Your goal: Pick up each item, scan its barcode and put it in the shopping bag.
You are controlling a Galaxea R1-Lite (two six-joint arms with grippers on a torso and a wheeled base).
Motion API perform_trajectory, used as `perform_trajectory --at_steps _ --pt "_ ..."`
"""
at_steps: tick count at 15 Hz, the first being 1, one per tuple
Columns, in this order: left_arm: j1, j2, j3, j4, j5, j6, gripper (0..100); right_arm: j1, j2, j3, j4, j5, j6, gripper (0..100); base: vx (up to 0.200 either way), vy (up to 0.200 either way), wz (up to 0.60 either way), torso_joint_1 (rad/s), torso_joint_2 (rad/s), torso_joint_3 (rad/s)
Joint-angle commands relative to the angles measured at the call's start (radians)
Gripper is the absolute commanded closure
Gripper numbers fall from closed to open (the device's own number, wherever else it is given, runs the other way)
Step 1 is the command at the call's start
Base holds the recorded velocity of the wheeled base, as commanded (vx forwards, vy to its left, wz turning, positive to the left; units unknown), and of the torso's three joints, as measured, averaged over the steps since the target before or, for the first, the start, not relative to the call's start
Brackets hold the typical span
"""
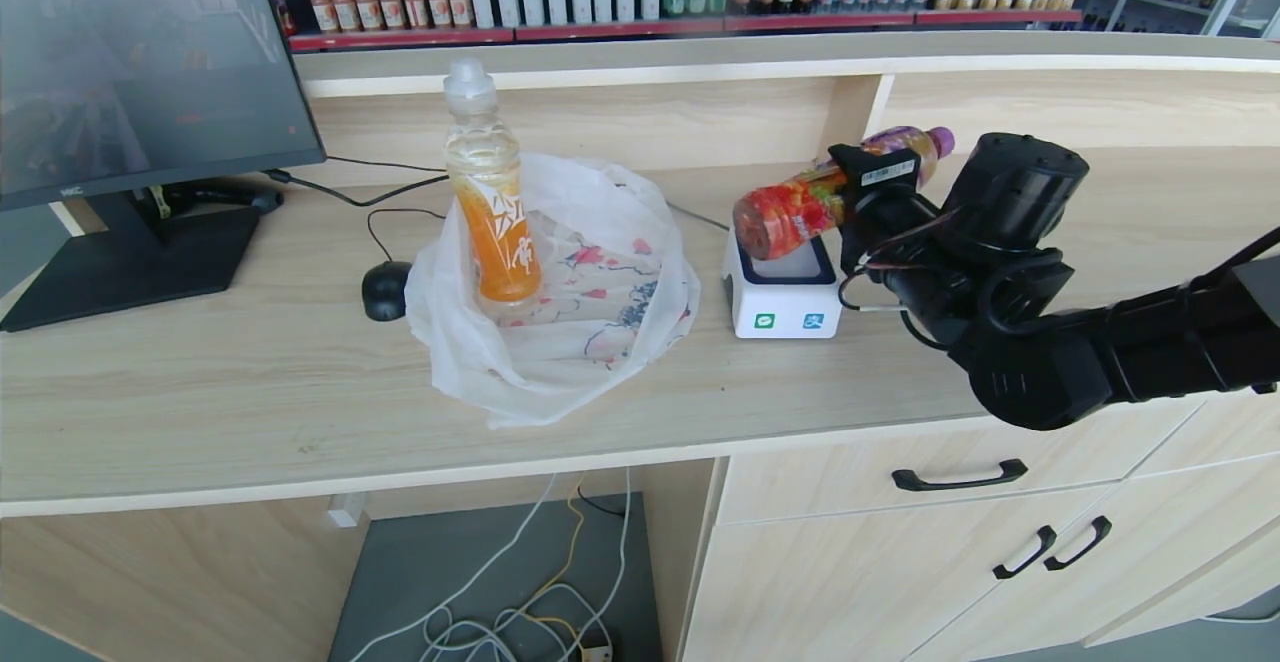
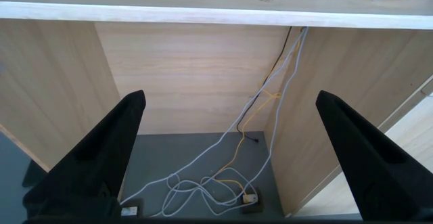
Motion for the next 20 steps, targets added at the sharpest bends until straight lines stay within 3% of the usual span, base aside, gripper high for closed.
perform_trajectory --at_steps 1,3,8,15,16,17,20 --pt "0.0 0.001 0.0 0.0 0.0 0.0 0 0.013 -0.015 0.0 -0.008 -0.001 -0.014 100 0.0 0.0 0.0 0.0 0.0 0.0" --pt "0.0 0.001 0.0 0.001 0.0 0.0 0 0.014 -0.015 -0.028 -0.091 0.005 -0.109 100 0.0 0.0 0.0 0.0 0.0 0.0" --pt "0.0 0.001 0.0 0.001 0.0 0.0 0 0.043 -0.028 -0.094 -0.113 0.043 -0.277 100 0.0 0.0 0.0 0.0 0.0 0.0" --pt "0.0 0.001 0.0 0.0 0.0 0.0 0 0.117 -0.044 -0.086 -0.166 0.059 -0.635 100 0.0 0.0 0.0 0.0 0.0 0.0" --pt "0.0 0.001 0.0 0.0 0.0 0.0 0 0.117 -0.044 -0.086 -0.166 0.059 -0.635 100 0.0 0.0 0.0 0.0 0.0 0.0" --pt "0.0 0.001 0.0 0.001 0.0 0.0 0 0.132 -0.054 -0.079 -0.168 0.059 -0.746 100 0.0 0.0 0.0 0.0 0.0 0.0" --pt "0.0 0.001 0.0 0.001 0.0 0.0 0 0.137 -0.085 0.0 -0.199 0.059 -0.902 100 0.0 0.0 0.0 0.0 0.0 0.0"
